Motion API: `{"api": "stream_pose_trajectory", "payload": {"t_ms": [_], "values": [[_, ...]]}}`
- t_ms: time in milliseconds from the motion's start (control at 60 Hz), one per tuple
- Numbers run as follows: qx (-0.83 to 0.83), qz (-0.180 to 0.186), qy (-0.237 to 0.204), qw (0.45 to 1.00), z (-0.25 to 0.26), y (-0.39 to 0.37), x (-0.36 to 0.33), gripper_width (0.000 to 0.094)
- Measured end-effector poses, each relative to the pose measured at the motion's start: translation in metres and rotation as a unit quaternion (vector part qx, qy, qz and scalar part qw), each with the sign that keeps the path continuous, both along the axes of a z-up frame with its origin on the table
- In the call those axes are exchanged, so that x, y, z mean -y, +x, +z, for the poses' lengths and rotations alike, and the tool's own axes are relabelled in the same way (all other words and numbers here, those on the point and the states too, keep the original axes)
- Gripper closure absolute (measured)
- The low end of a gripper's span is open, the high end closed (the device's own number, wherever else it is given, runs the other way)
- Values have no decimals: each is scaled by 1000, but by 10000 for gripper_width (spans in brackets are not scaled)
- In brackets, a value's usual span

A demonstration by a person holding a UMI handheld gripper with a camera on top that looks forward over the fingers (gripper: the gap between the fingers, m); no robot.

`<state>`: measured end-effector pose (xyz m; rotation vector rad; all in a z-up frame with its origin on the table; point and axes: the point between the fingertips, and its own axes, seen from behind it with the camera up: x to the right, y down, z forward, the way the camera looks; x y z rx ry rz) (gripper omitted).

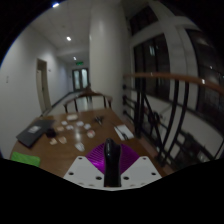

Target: Arrange mouse

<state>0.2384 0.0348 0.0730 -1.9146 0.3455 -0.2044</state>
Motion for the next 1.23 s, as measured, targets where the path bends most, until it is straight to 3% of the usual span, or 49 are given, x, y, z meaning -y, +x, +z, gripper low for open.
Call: {"api": "stream_pose_trajectory", "payload": {"t_ms": [167,300,400,517,733,800,933,1000,1067,1133,1233], "values": [[95,92,100,986,127,-131,8,781],[74,162,137,974,156,-262,13,783],[91,196,106,971,112,-339,7,783],[77,210,24,974,12,-382,14,782],[39,200,-51,978,-48,-412,17,773],[72,197,-42,977,-47,-406,13,764],[76,203,-63,974,-52,-403,13,606],[75,216,-90,969,-55,-404,27,403],[80,238,-85,964,-48,-402,37,192],[90,257,-81,959,-38,-394,53,112],[93,284,-82,951,-22,-378,88,102]]}}
